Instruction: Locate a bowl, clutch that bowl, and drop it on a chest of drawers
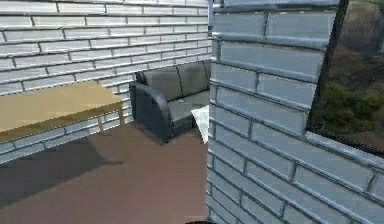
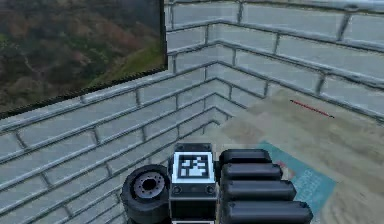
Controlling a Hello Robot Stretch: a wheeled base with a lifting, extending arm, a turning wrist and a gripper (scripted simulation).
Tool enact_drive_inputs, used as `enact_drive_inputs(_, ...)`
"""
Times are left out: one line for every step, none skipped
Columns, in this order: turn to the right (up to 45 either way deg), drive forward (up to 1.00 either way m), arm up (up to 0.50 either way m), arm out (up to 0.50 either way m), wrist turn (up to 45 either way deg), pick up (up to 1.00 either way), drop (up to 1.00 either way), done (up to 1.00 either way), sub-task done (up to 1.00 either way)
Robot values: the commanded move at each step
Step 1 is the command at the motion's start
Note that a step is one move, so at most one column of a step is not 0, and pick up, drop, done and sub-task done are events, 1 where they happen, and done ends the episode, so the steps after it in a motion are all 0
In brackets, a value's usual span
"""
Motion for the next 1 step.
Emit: enact_drive_inputs(45.0,0.00,0.00,0.00,0.0,0.00,0.00,0.00,0.00)
